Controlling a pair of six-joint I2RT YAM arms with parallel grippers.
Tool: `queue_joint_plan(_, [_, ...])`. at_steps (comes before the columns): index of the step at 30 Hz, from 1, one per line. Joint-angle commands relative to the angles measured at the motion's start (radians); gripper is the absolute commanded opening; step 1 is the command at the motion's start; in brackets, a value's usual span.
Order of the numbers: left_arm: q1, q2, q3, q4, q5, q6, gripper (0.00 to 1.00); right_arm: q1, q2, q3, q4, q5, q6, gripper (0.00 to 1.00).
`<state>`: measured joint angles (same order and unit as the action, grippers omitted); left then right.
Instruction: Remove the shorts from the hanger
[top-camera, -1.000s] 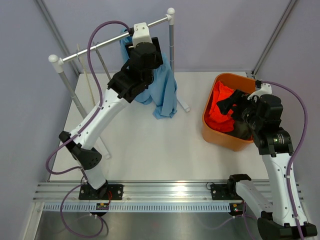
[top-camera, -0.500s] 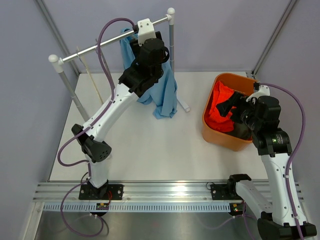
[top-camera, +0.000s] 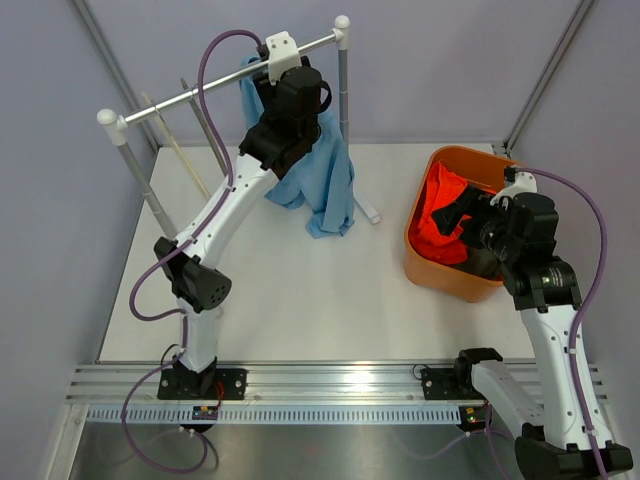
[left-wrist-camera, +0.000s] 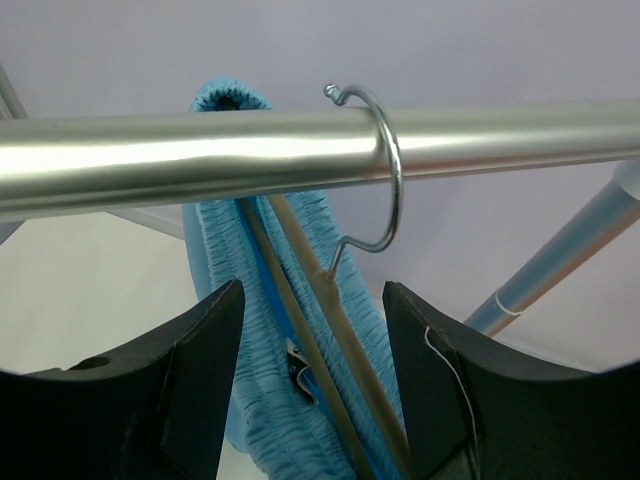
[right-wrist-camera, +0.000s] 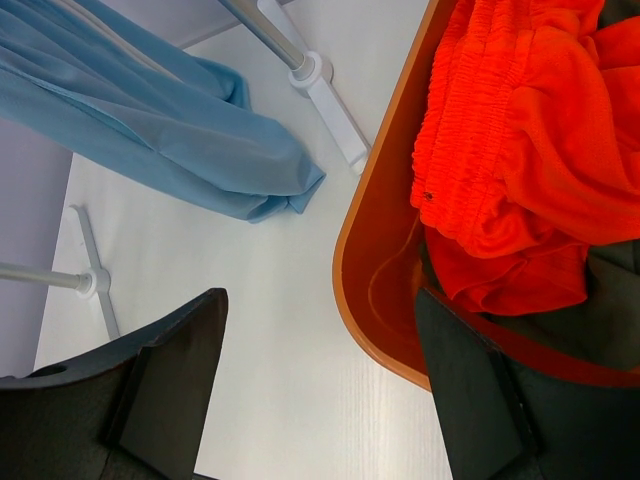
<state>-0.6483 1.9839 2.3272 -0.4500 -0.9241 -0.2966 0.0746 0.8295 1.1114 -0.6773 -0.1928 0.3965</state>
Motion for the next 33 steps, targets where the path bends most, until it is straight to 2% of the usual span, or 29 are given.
queue_joint_plan(1, [0.021,0.015,0.050,0.039,0.016,-0.050,0.61,-0.002,-0.001,-0.005,0.039,0.003,-0.018,0.84])
queue_joint_plan(7, [0.050,0.033,0.050,0.025,0.067,-0.090,0.59,-0.001,0.011,-0.008,0.045,0.000,-0.019,0.84])
queue_joint_plan(11, [0.062,0.039,0.052,0.019,0.085,-0.093,0.52,-0.002,0.013,-0.013,0.048,0.000,-0.021,0.84])
queue_joint_plan(18, [0.073,0.026,0.038,-0.018,0.113,-0.105,0.28,-0.001,0.022,-0.019,0.054,-0.004,-0.018,0.84])
queue_joint_plan(19, [0.073,0.023,0.034,-0.019,0.116,-0.102,0.22,-0.001,0.022,-0.019,0.056,-0.004,-0.018,0.84])
queue_joint_plan(21, [0.075,0.010,0.026,-0.016,0.122,-0.096,0.17,-0.002,0.020,-0.019,0.055,-0.005,-0.018,0.84])
queue_joint_plan(22, [0.075,0.007,0.026,-0.015,0.123,-0.085,0.10,-0.002,0.020,-0.019,0.058,-0.005,-0.018,0.84])
queue_joint_plan(25, [0.075,-0.003,0.029,-0.006,0.136,-0.056,0.00,-0.001,0.022,-0.019,0.058,-0.007,-0.018,0.84])
queue_joint_plan(33, [0.065,-0.072,0.020,0.078,0.229,0.083,0.00,-0.002,0.034,-0.016,0.065,-0.013,-0.019,0.84])
